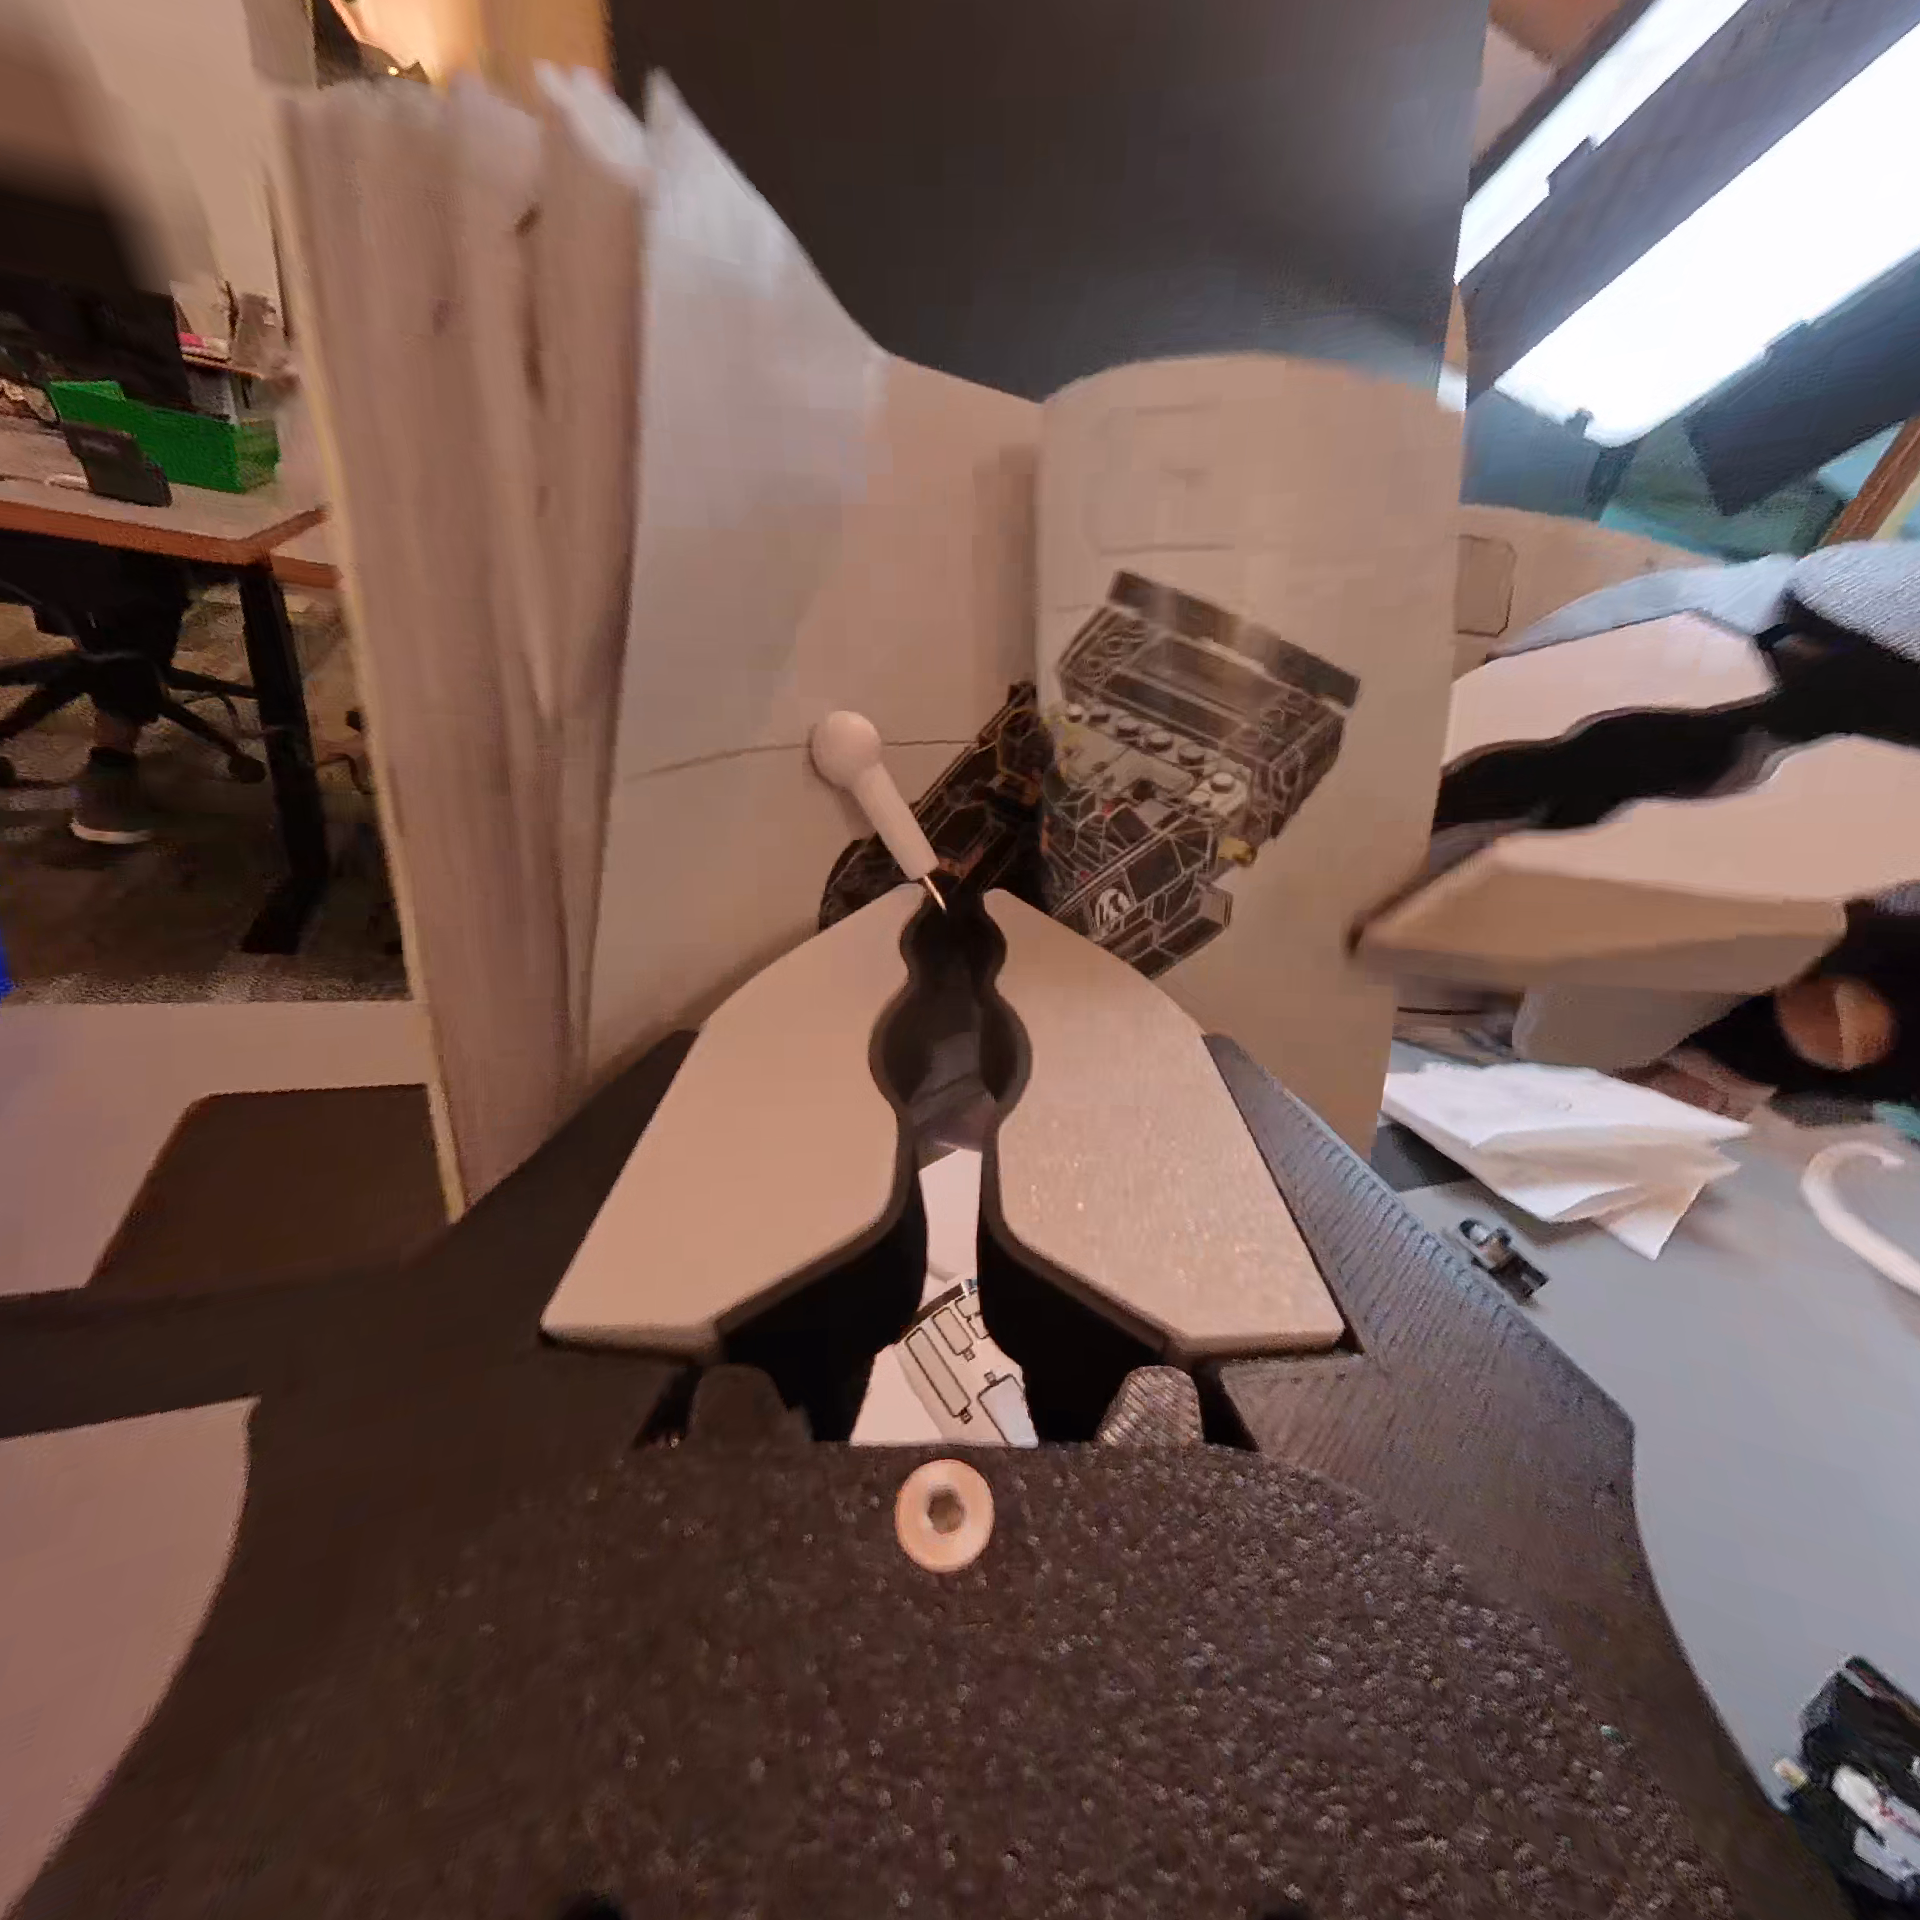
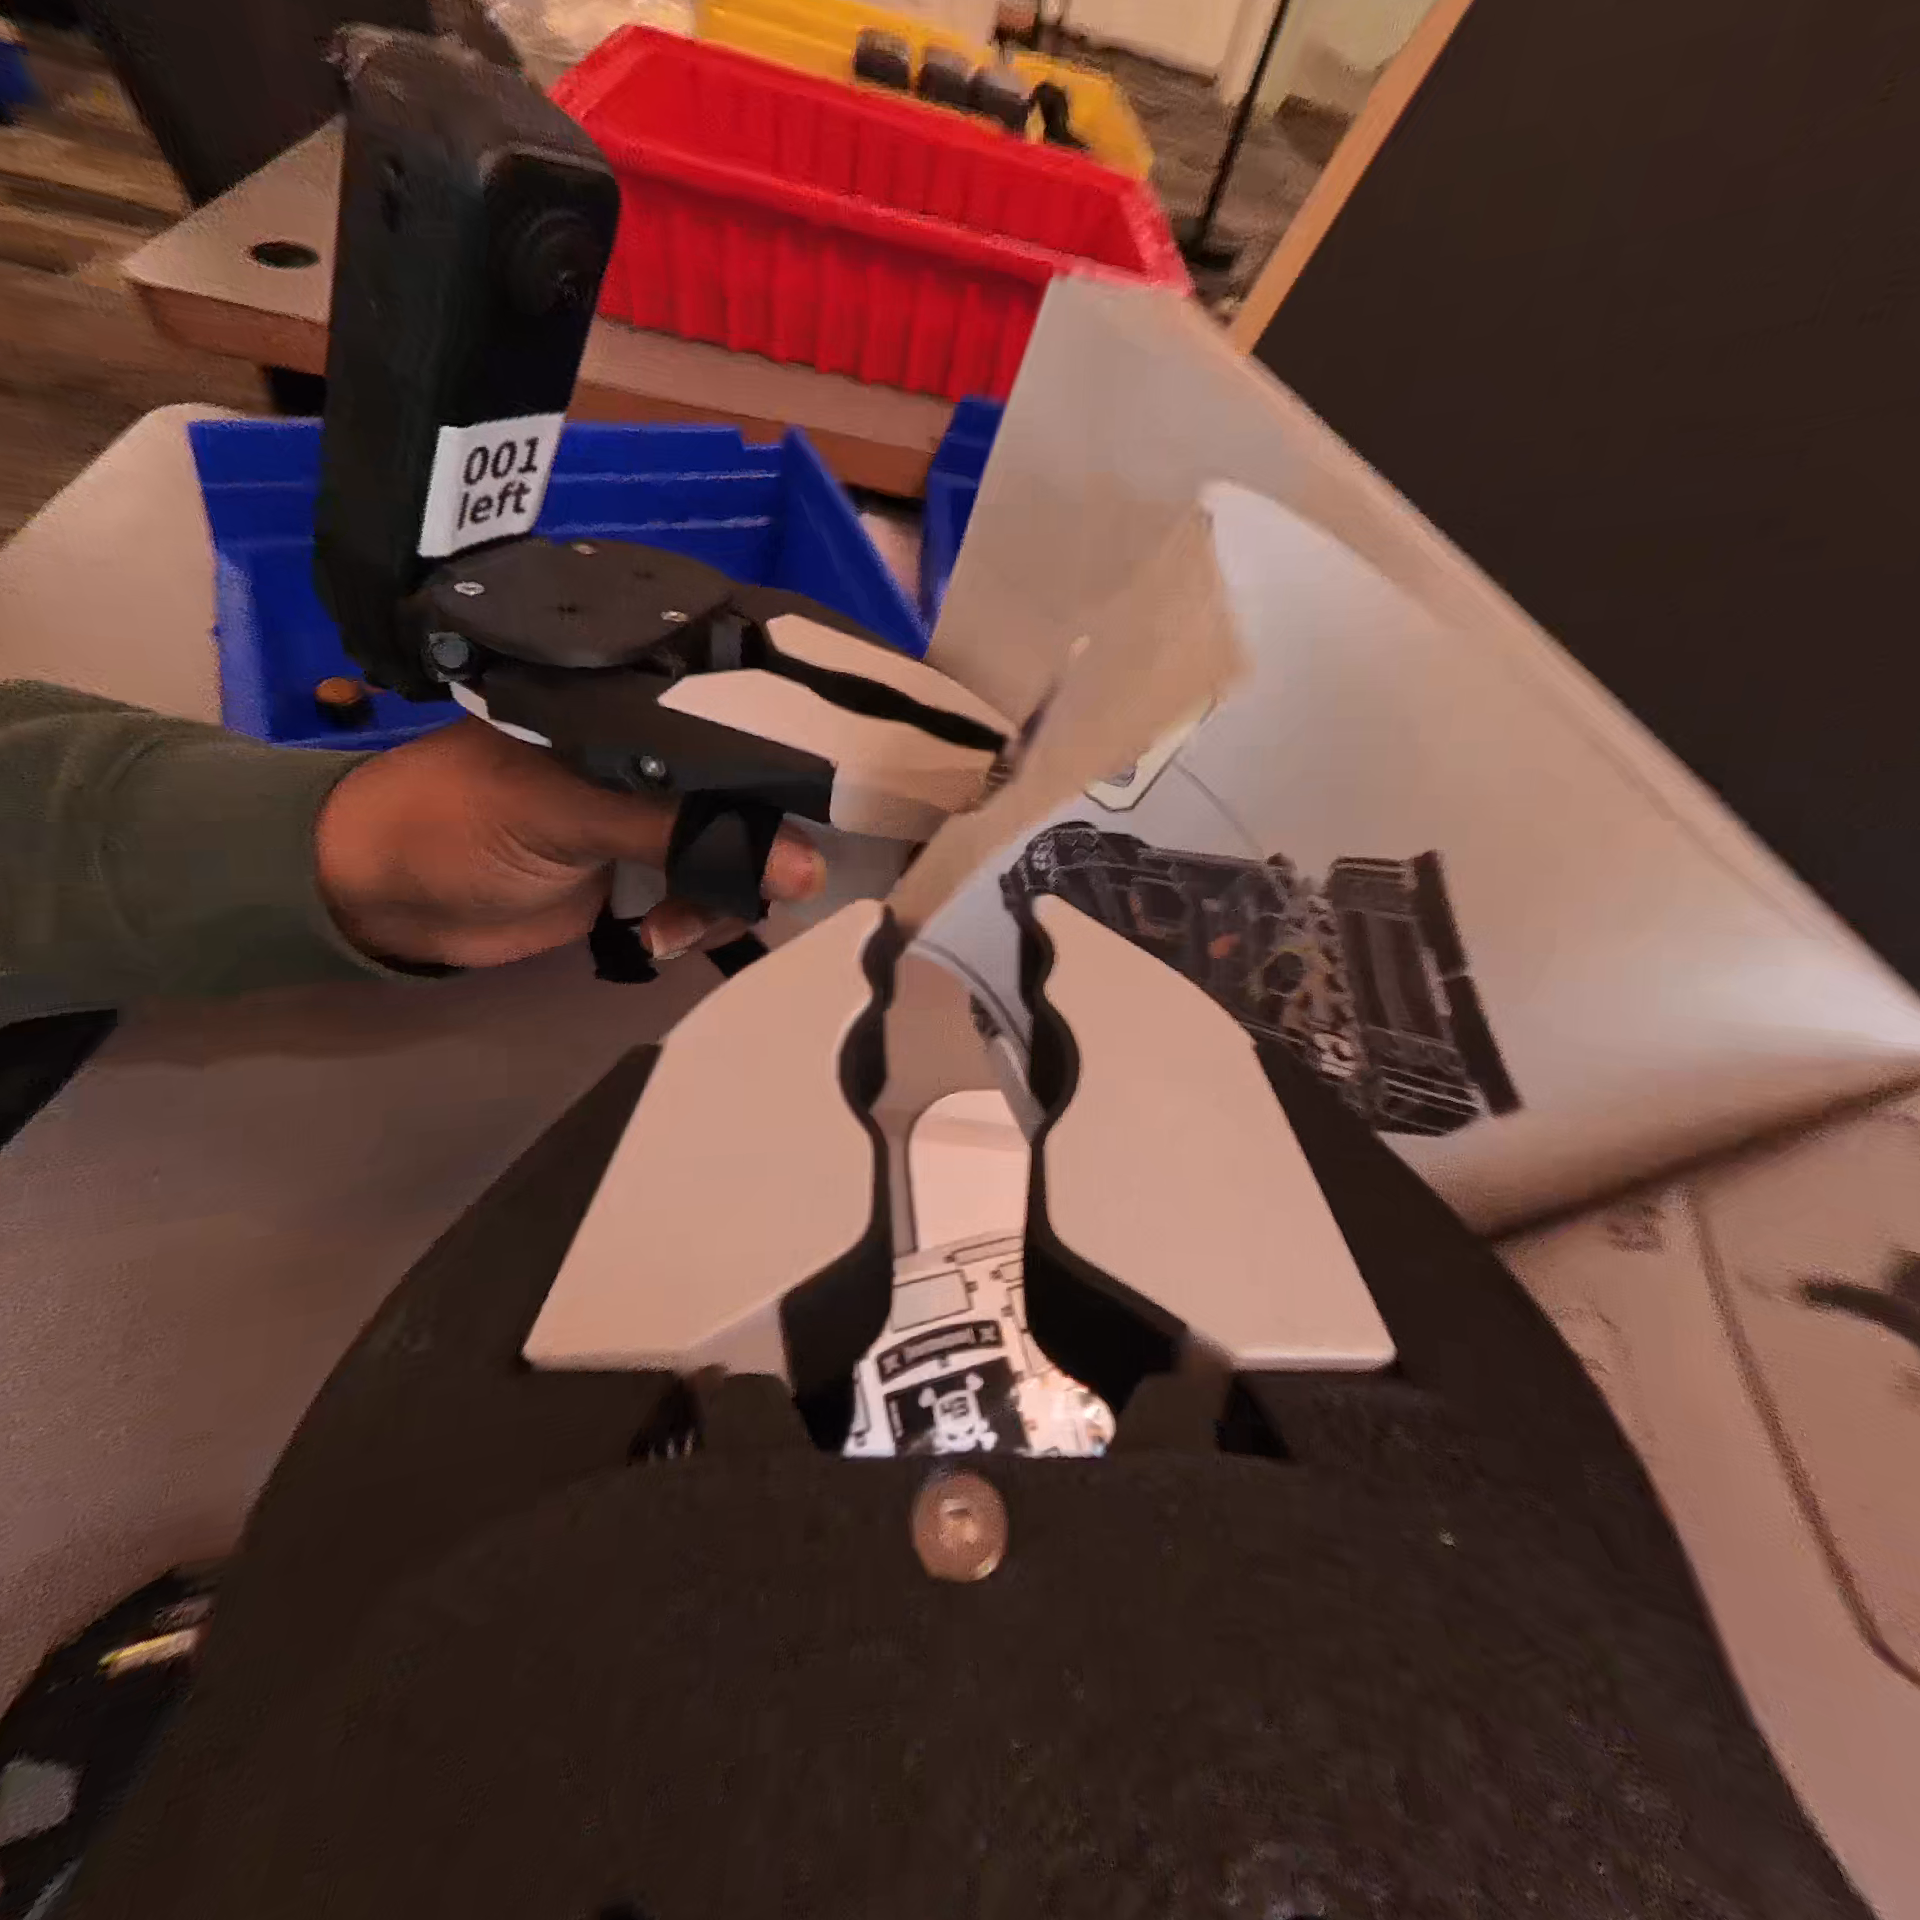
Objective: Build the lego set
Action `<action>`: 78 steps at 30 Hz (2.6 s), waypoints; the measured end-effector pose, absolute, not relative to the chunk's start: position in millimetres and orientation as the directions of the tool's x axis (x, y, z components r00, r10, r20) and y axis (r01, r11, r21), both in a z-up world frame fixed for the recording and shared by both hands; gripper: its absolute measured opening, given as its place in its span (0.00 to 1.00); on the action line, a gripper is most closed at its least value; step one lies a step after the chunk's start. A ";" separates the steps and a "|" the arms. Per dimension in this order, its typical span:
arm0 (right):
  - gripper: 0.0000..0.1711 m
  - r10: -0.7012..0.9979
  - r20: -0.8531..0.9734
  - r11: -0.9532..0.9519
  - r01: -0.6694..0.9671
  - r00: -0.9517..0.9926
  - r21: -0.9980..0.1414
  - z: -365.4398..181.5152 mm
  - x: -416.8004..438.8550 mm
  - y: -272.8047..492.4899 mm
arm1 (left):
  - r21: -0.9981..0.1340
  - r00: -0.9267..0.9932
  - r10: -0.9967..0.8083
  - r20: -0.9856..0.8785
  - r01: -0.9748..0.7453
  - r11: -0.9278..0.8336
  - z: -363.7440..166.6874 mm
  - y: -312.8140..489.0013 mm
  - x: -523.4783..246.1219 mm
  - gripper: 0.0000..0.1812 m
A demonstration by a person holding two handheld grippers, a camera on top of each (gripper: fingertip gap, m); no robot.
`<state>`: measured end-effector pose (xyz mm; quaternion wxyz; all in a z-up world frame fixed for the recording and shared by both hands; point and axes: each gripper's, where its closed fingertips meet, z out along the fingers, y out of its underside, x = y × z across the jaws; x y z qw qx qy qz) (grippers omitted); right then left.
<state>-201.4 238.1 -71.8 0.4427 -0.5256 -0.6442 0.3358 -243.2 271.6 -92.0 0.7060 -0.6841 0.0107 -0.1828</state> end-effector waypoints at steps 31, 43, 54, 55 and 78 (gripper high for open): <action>0.31 0.940 0.022 0.132 0.302 -0.341 -0.944 -68.3 -250.3 193.6 | -0.693 0.627 -0.476 0.617 0.719 0.048 -118.2 252.3 -259.5 0.02; 0.19 0.613 0.679 0.421 0.561 0.404 -0.713 -73.6 -170.7 303.4 | -0.623 0.565 -0.472 0.677 0.781 0.043 -127.3 249.0 -260.5 0.02; 0.36 0.416 0.707 0.344 0.620 0.572 -0.705 -83.1 -190.7 307.4 | -0.323 0.313 -0.484 0.817 0.944 0.066 -142.3 239.9 -256.0 0.02; 0.36 0.422 0.695 0.329 0.615 0.583 -0.716 -82.8 -191.3 307.0 | -0.267 0.267 -0.489 0.830 0.961 0.071 -143.8 239.5 -256.3 0.01; 0.34 0.576 0.575 0.267 0.531 0.581 -0.804 -83.0 -207.4 303.9 | -0.973 0.928 -0.318 -0.192 -0.223 -0.064 -93.0 272.9 -219.7 0.02</action>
